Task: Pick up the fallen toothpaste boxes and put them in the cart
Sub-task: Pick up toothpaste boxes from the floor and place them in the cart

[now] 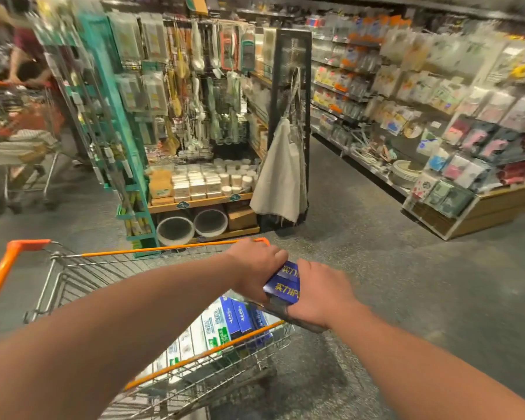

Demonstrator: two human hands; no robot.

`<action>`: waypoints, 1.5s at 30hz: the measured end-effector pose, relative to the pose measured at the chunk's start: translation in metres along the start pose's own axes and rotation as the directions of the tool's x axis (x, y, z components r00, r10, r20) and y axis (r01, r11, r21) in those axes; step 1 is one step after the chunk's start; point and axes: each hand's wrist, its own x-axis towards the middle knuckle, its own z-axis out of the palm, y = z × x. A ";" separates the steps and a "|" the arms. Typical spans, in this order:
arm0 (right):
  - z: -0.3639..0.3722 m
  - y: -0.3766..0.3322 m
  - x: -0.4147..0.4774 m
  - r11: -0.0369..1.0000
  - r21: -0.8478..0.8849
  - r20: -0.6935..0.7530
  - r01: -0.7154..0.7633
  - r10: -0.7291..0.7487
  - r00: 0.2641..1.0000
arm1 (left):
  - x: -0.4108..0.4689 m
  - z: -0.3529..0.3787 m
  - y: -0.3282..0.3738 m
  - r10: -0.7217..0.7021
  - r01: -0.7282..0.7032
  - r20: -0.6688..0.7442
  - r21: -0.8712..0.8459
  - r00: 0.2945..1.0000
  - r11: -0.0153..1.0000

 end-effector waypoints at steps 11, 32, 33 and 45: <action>0.051 -0.009 0.138 0.991 0.078 0.013 -0.109 0.109 0.994 | 0.082 0.062 -0.109 -0.042 0.038 0.056 0.078 0.998 0.996; 0.266 -0.029 0.269 0.862 0.160 0.327 -0.482 0.414 0.849 | 0.181 0.289 -0.187 0.285 -0.287 0.185 -0.020 0.940 0.958; 0.271 -0.032 0.270 0.850 0.179 0.369 -0.495 0.409 0.835 | 0.183 0.301 -0.189 0.308 -0.309 0.185 -0.028 0.933 0.951; 0.309 -0.054 0.275 0.825 0.109 0.418 -0.554 0.468 0.778 | 0.200 0.390 -0.196 0.426 -0.418 0.061 -0.118 0.903 0.901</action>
